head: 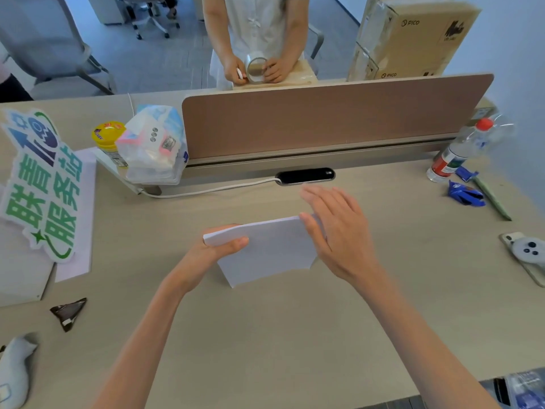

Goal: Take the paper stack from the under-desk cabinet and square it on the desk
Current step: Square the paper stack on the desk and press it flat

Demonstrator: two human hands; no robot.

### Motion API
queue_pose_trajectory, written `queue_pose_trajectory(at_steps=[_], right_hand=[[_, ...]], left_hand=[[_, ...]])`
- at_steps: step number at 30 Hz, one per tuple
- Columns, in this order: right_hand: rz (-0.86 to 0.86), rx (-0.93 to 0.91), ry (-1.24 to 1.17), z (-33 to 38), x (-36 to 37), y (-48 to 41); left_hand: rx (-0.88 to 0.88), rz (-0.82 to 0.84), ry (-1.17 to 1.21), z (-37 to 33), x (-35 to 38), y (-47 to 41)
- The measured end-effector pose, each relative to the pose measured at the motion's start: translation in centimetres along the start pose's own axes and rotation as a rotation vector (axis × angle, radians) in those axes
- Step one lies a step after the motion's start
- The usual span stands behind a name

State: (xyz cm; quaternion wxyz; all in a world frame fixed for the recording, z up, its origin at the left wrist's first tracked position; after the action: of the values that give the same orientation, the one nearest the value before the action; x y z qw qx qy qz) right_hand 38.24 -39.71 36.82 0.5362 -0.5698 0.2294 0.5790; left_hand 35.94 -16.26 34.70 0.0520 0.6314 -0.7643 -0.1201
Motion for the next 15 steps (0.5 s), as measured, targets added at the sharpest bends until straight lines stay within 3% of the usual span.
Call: queue_pose_trajectory(at_steps=[3,7,10,12,15], right_hand=[[0.040,-0.003,-0.038,-0.2,-0.1,-0.2],[0.032,0.121,-0.313,-1.4,-0.3,-0.9],[0.303,0.325,-0.677,-4.0,-0.1,-1.4],[0.499,0.367,-0.847,-5.3,0.9,-1.4],[0.609,0.456,-0.981,-6.3,3.9,-0.5]], left_hand=[[-0.016,-0.007,0.007,0.0,0.0,-0.2],[-0.025,0.028,0.009,0.2,-0.4,-0.2],[-0.059,0.031,0.007,0.6,-1.0,-0.5],[-0.087,0.004,0.023,1.2,-1.3,-0.7],[-0.135,-0.007,0.002,3.1,-1.5,-1.4]])
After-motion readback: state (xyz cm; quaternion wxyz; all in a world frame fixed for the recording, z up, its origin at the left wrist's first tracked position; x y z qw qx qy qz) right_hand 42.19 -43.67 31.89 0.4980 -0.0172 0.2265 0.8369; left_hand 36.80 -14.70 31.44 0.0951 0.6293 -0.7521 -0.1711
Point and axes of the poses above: each hand's wrist, its own y-axis away from the middle knuckle, its own x-axis out of the palm, z = x × y, the point moved 1 cm from there along -y, towards the middle knuckle, and after that the axes turned 2 degrees about x, right-handed, at the moved point
